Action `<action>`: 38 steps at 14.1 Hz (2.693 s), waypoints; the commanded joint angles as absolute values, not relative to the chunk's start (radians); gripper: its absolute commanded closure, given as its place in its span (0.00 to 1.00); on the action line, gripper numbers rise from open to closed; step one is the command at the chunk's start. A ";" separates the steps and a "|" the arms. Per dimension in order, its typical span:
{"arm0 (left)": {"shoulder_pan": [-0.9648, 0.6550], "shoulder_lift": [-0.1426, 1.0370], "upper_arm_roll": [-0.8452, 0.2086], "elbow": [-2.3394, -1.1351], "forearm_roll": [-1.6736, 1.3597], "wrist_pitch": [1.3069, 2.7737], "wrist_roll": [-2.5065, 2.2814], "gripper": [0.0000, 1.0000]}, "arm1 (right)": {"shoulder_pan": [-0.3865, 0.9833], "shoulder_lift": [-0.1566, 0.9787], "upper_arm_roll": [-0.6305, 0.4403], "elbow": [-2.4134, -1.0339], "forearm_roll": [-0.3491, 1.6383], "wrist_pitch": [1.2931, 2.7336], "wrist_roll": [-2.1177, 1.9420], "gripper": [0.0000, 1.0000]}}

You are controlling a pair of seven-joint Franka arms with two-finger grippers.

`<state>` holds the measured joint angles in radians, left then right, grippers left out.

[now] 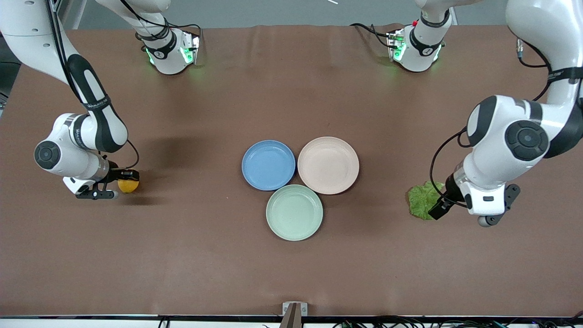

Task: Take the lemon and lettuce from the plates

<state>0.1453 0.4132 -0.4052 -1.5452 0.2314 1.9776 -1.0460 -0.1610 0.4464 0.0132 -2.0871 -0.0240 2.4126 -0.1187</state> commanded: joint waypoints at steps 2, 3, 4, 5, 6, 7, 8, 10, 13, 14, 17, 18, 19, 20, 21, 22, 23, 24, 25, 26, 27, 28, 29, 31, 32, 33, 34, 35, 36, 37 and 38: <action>0.158 0.327 -0.405 -1.468 0.238 1.758 -0.823 0.00 | -0.176 0.434 0.023 -2.105 -0.043 2.422 -0.112 0.17; 0.175 0.296 -0.405 -1.468 0.236 1.732 -0.755 0.00 | -0.176 0.422 0.023 -2.105 -0.041 2.416 -0.110 0.03; 0.198 0.270 -0.408 -1.467 0.232 1.703 -0.683 0.00 | -0.176 0.402 0.025 -2.102 -0.041 2.390 -0.106 0.02; 0.205 0.250 -0.413 -1.465 0.233 1.674 -0.634 0.00 | -0.172 0.358 0.026 -2.091 -0.041 2.337 -0.106 0.02; 0.206 0.230 -0.410 -1.460 0.235 1.643 -0.600 0.00 | -0.166 0.304 0.028 -2.068 -0.040 2.266 -0.106 0.02; 0.207 0.218 -0.410 -1.450 0.230 1.620 -0.551 0.00 | -0.157 0.254 0.031 -2.039 -0.040 2.188 -0.106 0.02; 0.210 0.212 -0.410 -1.437 0.230 1.593 -0.496 0.00 | -0.135 0.203 0.031 -1.992 -0.040 2.086 -0.104 0.02; 0.206 0.178 -0.405 -1.430 0.226 1.565 -0.419 0.00 | -0.107 0.129 0.031 -1.874 -0.040 1.883 -0.103 0.02; 0.183 0.118 -0.350 -1.450 0.181 1.526 -0.316 0.00 | -0.086 0.091 0.034 -1.685 -0.037 1.647 -0.103 0.02; 0.158 0.085 -0.301 -1.477 0.160 1.526 -0.267 0.00 | -0.080 0.089 0.035 -1.621 -0.035 1.582 -0.101 0.02; 0.121 0.023 -0.187 -1.532 0.062 1.529 -0.163 0.00 | -0.069 0.089 0.037 -1.478 -0.032 1.465 -0.101 0.02; 0.112 0.003 -0.173 -1.557 0.055 1.534 -0.146 0.00 | -0.069 0.089 0.037 -1.453 -0.025 1.456 -0.100 0.02; 0.110 -0.015 -0.172 -1.574 0.057 1.535 -0.144 0.00 | -0.071 0.089 0.037 -1.437 -0.023 1.456 -0.100 0.02; 0.110 -0.035 -0.172 -1.594 0.055 1.536 -0.143 0.00 | -0.071 0.090 0.037 -1.431 -0.021 1.456 -0.106 0.00; 0.110 -0.060 -0.169 -1.627 0.055 1.539 -0.135 0.00 | -0.072 0.091 0.037 -1.427 -0.021 1.456 -0.106 0.00; 0.106 -0.090 -0.155 -1.669 0.055 1.558 -0.126 0.00 | -0.072 0.091 0.037 -1.424 -0.023 1.454 -0.106 0.00; 0.103 -0.119 -0.153 -1.705 0.051 1.580 -0.123 0.00 | -0.072 0.091 0.037 -1.411 -0.021 1.456 -0.107 0.00; 0.103 -0.139 -0.153 -1.722 0.040 1.580 -0.120 0.00 | -0.072 0.092 0.037 -1.387 -0.021 1.456 -0.107 0.00; 0.103 -0.146 -0.153 -1.726 0.023 1.580 -0.118 0.00 | -0.071 0.094 0.037 -1.379 -0.021 1.456 -0.107 0.00; 0.104 -0.146 -0.153 -1.724 0.003 1.582 -0.107 0.00 | -0.071 0.092 0.038 -1.378 -0.021 1.454 -0.107 0.00; 0.109 -0.143 -0.153 -1.721 -0.005 1.582 -0.098 0.00 | -0.069 0.091 0.038 -1.378 -0.023 1.453 -0.109 0.00; 0.107 -0.143 -0.155 -1.720 -0.005 1.582 -0.094 0.00 | -0.069 0.091 0.038 -1.378 -0.021 1.453 -0.106 0.00; 0.107 -0.143 -0.161 -1.717 -0.002 1.582 -0.092 0.00 | -0.071 0.086 0.038 -1.381 -0.021 1.451 -0.106 0.00; 0.103 -0.141 -0.164 -1.700 0.008 1.577 -0.094 0.00 | -0.071 0.071 0.032 -1.408 0.012 1.439 -0.106 0.00; 0.101 -0.138 -0.164 -1.689 0.009 1.569 -0.097 0.00 | -0.074 0.043 0.031 -1.451 0.018 1.453 -0.106 0.00; 0.100 -0.135 -0.166 -1.677 0.008 1.568 -0.100 0.00 | -0.074 0.011 0.031 -1.500 0.018 1.478 -0.106 0.00; 0.100 -0.132 -0.166 -1.671 0.008 1.565 -0.100 0.00 | -0.074 -0.023 0.031 -1.556 0.018 1.511 -0.106 0.00; 0.100 -0.130 -0.164 -1.666 0.008 1.563 -0.100 0.00 | -0.072 -0.043 0.031 -1.590 0.018 1.543 -0.106 0.00; 0.103 -0.129 -0.164 -1.663 0.006 1.560 -0.100 0.00 | -0.072 -0.041 0.031 -1.588 0.018 1.554 -0.106 0.00; 0.103 -0.129 -0.164 -1.661 0.006 1.556 -0.100 0.00 | -0.074 -0.038 0.031 -1.579 0.018 1.552 -0.103 0.00; 0.103 -0.129 -0.164 -1.661 0.006 1.552 -0.100 0.00 | -0.074 -0.037 0.031 -1.569 0.018 1.549 -0.103 0.00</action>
